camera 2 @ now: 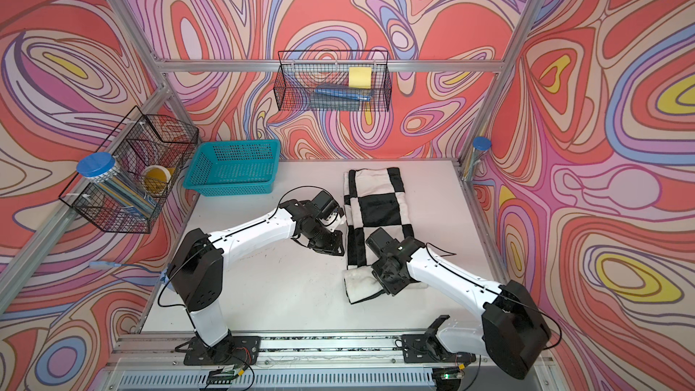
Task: Roll up the pillowcase
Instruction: Roll the pillowcase at the center of the board.
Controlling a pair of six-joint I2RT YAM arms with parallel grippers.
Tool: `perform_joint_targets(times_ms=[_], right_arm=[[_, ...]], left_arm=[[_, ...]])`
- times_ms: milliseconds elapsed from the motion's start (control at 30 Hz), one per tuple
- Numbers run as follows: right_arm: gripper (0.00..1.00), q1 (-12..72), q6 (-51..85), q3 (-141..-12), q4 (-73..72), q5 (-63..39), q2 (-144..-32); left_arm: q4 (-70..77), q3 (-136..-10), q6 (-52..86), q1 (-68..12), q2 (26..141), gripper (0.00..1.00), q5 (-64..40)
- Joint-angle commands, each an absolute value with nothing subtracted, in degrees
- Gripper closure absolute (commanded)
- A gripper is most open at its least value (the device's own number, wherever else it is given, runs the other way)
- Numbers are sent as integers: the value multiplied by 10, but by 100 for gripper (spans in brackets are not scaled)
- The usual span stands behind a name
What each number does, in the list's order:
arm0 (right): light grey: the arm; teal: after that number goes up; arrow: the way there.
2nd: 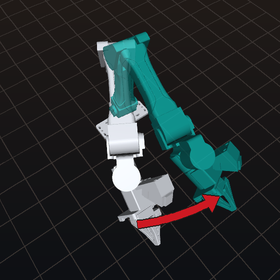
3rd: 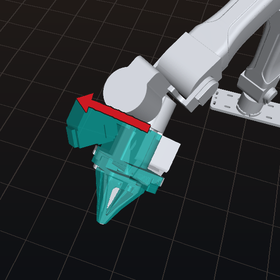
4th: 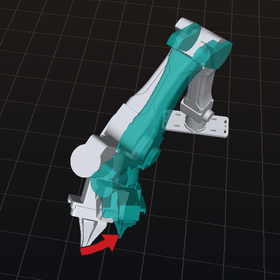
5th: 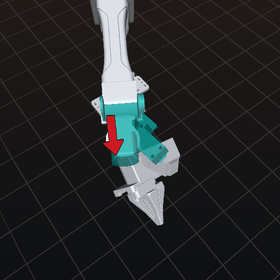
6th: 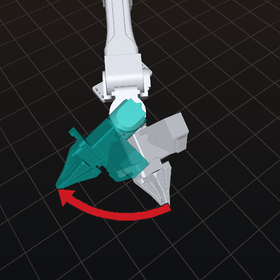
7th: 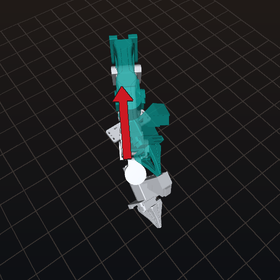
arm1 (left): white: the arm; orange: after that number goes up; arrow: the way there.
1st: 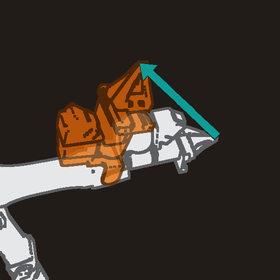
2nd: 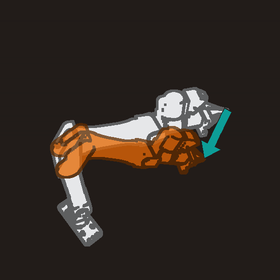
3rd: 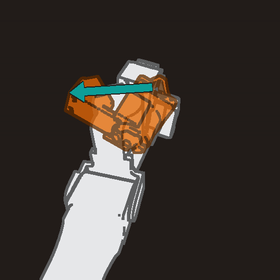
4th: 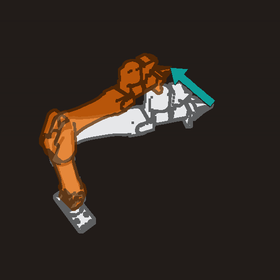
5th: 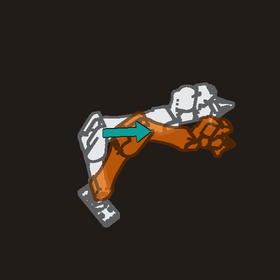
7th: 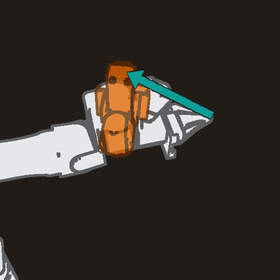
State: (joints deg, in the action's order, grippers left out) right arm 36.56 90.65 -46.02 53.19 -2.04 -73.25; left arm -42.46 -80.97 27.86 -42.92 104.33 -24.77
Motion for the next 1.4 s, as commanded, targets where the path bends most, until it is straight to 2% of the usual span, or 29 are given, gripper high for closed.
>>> perform_joint_targets(times_ms=[0,167,433,867,1067,1167,1367], right_arm=[[63,342,872,-477,529,-24,-741],[65,302,852,-483,517,-28,-744],[50,264,816,-534,460,-28,-817],[46,217,754,-648,429,-8,-953],[45,198,736,-649,380,-18,-994],[45,197,731,-660,377,-24,-1008],[45,193,734,-646,367,-28,-1006]], left_arm=[[-436,-804,265,-431,1050,71,-256],[-437,-802,263,-431,1045,71,-257],[-439,-802,261,-430,1033,68,-248],[-433,-802,251,-435,995,65,-250],[-410,-854,267,-447,1049,69,-265],[-412,-904,282,-446,1088,73,-229],[-413,-977,305,-446,1183,75,-203]])
